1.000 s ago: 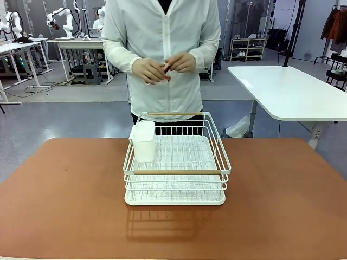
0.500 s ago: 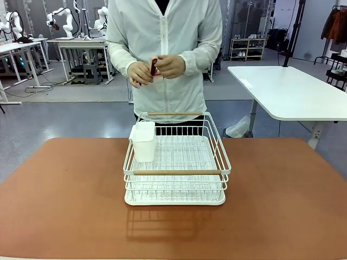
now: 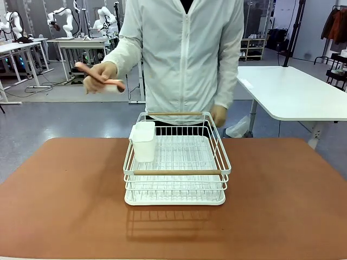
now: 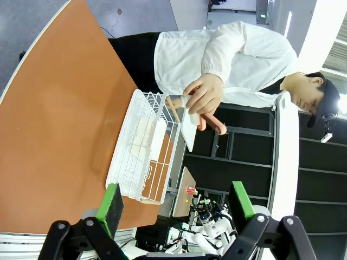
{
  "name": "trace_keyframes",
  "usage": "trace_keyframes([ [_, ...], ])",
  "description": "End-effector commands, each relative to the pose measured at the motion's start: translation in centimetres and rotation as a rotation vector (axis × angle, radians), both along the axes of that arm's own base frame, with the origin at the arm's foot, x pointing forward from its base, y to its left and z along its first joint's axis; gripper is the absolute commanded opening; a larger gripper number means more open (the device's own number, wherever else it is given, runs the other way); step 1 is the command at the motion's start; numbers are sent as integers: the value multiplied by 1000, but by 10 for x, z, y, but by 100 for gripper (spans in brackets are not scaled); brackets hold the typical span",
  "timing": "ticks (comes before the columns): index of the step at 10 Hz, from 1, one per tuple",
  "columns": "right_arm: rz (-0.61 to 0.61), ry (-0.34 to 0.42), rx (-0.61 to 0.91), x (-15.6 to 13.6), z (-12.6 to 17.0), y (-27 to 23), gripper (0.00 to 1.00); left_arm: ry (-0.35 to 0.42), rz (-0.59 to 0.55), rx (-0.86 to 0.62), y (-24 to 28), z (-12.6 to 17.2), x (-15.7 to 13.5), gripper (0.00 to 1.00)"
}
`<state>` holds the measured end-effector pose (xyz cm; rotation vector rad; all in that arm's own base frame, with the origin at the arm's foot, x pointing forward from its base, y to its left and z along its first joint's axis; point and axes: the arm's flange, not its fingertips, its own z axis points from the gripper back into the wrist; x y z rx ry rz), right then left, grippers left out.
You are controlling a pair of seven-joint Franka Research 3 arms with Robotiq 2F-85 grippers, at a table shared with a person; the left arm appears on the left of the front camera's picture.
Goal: Clean the table.
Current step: Pick up the Lint Roller when the human hands it over.
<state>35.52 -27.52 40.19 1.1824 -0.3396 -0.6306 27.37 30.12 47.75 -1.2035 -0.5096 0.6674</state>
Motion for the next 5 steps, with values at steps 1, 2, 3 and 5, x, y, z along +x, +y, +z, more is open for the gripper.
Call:
trace_keyframes([
  [1,-6,7,18,-2,5,2,100,-26,-6,-4,2,2,-2,100],
  [2,-6,7,18,-2,5,2,100,-26,-6,-4,2,2,-2,100],
  [3,-6,7,18,-2,5,2,100,-26,-6,-4,2,2,-2,100],
  [5,-6,7,18,-2,5,2,100,-26,-6,-4,2,2,-2,100],
])
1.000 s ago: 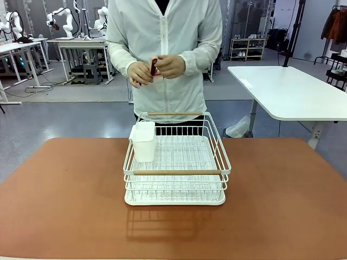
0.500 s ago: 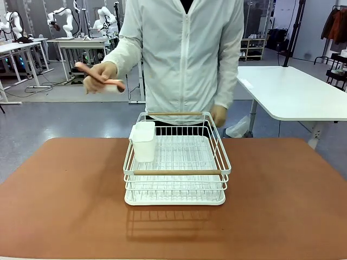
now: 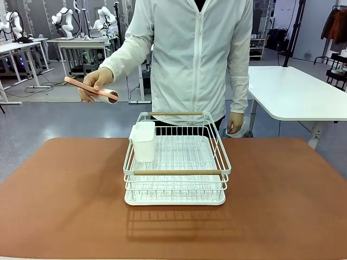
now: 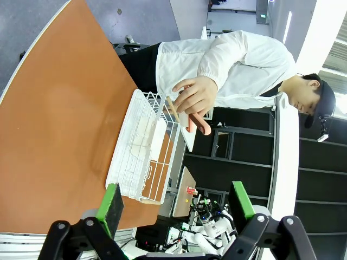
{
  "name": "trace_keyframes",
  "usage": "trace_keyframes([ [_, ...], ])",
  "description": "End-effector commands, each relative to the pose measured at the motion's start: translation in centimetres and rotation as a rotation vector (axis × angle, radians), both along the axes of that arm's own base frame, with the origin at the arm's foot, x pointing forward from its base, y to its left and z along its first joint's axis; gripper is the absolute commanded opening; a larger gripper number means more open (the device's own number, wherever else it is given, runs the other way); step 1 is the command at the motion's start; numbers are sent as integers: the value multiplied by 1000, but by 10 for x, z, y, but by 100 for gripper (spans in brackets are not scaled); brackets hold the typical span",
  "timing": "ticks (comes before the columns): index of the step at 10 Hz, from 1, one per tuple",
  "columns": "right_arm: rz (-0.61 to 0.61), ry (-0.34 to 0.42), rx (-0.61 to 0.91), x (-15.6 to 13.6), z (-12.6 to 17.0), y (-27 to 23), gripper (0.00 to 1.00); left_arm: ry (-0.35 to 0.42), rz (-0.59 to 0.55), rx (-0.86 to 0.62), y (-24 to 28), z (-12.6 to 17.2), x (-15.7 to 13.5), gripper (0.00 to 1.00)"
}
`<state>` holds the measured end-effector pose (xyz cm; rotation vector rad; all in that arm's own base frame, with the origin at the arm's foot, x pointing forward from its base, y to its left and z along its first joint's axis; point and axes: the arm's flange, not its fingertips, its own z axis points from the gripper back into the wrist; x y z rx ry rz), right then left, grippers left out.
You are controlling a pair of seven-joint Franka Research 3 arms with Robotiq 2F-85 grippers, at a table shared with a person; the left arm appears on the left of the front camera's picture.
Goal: Clean the table.
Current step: Pick up the Lint Roller when the human hands it over.
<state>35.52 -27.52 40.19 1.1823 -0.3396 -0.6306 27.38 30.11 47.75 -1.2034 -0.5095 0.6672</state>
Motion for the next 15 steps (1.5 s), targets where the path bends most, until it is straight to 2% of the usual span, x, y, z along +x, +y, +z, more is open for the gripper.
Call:
trace_keyframes([
  [1,-6,7,18,-2,5,2,100,-26,-6,-4,2,2,-2,100],
  [3,-6,7,18,-2,5,2,100,-26,-6,-4,2,2,-2,100],
  [4,-6,7,18,-2,5,2,100,0,0,0,0,0,0,100],
  [5,-6,7,18,-2,5,2,100,75,61,35,-12,19,7,100],
  [8,-6,7,18,-2,5,2,100,239,60,22,-70,80,22,100],
  [9,-6,7,18,-2,5,2,100,341,79,19,-99,91,32,100],
  [11,-6,7,18,-2,5,2,100,424,90,23,-143,93,50,100],
  [15,-6,7,18,-2,5,2,100,516,51,75,-222,60,74,100],
])
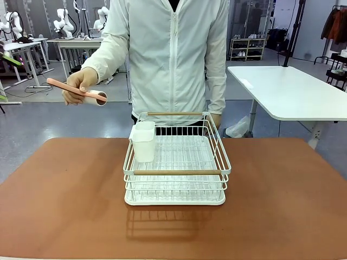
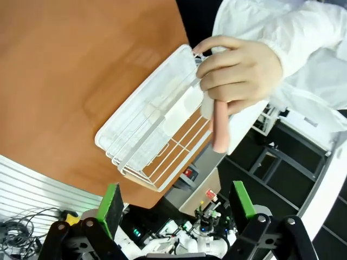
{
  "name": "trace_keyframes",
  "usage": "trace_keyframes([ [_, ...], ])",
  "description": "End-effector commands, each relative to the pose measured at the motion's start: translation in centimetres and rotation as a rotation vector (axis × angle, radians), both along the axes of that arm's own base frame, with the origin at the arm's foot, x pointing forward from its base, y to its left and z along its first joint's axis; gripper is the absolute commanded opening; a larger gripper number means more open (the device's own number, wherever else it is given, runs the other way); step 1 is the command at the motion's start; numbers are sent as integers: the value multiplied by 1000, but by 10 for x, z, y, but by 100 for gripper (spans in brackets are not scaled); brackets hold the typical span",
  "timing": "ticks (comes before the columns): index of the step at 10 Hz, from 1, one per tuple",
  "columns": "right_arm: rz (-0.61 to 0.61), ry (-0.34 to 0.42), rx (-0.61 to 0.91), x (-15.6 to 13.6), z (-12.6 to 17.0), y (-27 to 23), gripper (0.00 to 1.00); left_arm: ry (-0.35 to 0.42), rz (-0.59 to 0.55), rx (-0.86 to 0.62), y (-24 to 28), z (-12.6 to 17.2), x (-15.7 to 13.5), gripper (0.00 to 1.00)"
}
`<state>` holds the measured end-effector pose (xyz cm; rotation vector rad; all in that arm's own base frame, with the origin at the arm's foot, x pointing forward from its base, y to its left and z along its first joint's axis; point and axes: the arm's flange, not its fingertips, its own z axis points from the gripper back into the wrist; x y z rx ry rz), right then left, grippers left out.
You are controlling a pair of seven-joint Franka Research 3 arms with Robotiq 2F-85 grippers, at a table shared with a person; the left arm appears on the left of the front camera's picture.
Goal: Clean the table.
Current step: Pick up the Lint Roller when the human hands it over.
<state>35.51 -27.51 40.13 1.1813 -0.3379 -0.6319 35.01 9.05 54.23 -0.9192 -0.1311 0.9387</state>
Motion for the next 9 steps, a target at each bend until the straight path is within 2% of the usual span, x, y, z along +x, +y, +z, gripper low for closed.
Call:
trace_keyframes([
  [1,-6,5,18,-2,5,2,100,6,36,36,-26,-16,2,100],
  [3,-6,5,18,-2,5,2,100,-83,87,31,-44,-33,12,100],
  [4,-6,5,18,-2,5,2,100,-111,70,44,-48,-36,13,100],
  [9,-6,5,18,-2,5,2,100,-184,12,39,-69,-47,28,100],
])
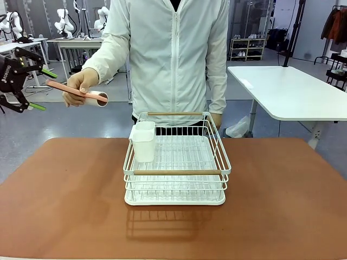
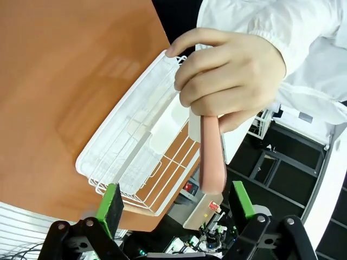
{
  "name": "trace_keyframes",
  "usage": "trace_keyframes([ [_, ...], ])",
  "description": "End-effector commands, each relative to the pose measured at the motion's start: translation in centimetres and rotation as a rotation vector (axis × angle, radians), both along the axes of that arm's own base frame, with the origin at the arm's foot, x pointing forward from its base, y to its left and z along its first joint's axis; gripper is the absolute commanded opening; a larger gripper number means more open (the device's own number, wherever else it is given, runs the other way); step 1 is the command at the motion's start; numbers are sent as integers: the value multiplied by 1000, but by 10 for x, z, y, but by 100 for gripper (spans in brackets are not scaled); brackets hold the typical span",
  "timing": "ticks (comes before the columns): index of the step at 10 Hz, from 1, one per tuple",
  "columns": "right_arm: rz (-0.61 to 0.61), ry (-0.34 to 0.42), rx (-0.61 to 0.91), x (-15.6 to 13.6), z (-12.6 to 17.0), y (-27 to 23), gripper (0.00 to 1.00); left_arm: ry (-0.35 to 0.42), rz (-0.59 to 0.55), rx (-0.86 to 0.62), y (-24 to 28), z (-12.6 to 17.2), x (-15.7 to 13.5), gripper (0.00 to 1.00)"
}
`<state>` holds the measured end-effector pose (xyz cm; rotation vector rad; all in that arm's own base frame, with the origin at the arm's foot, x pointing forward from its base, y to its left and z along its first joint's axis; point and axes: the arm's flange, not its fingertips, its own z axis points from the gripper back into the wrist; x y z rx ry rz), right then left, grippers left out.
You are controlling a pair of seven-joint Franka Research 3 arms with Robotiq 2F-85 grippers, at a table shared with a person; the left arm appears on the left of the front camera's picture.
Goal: Clean the table.
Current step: Pick up the Lint Roller when the human hands it over.
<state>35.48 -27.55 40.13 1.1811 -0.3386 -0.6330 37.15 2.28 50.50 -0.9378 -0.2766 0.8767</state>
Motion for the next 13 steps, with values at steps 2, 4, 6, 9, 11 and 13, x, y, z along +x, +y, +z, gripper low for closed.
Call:
trace_keyframes([
  [2,-5,5,18,-1,5,2,100,-68,2,10,-6,-15,21,100],
  [4,-5,5,18,-1,5,2,100,-67,5,-2,-6,-21,33,100],
  [6,-5,5,18,-1,5,2,100,-93,13,-9,-7,-24,39,100],
  [9,-5,5,18,-1,5,2,100,-111,17,1,-9,-26,51,100],
  [11,-5,5,18,-1,5,2,100,-104,16,4,-13,-27,56,100],
  [13,-5,5,18,-1,5,2,100,-112,23,5,-12,-28,60,87],
])
